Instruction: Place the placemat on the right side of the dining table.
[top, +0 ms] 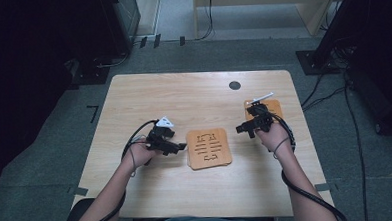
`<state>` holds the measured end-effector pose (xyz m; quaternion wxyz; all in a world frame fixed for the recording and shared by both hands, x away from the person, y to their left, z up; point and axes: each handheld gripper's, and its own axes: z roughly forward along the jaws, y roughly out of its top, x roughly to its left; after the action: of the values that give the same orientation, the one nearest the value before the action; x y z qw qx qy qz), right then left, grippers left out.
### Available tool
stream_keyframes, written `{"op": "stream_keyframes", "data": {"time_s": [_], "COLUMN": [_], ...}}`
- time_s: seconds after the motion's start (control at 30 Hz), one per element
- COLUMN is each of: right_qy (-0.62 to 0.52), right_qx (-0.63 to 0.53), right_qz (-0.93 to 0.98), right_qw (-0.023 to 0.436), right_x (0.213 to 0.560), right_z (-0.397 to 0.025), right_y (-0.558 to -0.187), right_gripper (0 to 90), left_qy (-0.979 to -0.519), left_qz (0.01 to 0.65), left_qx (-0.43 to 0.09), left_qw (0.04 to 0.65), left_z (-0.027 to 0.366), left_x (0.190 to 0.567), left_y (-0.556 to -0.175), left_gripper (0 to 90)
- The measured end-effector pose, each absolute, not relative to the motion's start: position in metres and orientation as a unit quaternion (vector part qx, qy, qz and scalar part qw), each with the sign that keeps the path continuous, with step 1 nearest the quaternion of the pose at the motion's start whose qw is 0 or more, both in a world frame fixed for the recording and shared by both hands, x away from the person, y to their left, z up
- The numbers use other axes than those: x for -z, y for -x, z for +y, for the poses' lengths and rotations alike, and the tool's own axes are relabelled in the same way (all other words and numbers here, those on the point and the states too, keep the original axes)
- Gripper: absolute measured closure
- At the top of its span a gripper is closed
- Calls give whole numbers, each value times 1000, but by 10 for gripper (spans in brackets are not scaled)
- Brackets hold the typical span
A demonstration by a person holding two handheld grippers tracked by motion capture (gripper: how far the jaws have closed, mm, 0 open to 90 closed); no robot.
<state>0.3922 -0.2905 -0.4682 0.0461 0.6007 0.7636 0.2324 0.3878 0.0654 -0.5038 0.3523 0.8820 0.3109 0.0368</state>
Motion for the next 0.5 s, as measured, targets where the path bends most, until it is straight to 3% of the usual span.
{"op": "stream_keyframes", "data": {"time_s": [0.5], "right_qy": [-574], "right_qx": [-230], "right_qz": [785], "right_qw": [44], "right_x": [483], "right_z": [-265], "right_y": [-393], "right_gripper": [228], "left_qy": [-882], "left_qz": [310], "left_qx": [-38], "left_qw": [353], "left_z": [65], "left_x": [504], "left_y": [-388], "left_gripper": [204]}}
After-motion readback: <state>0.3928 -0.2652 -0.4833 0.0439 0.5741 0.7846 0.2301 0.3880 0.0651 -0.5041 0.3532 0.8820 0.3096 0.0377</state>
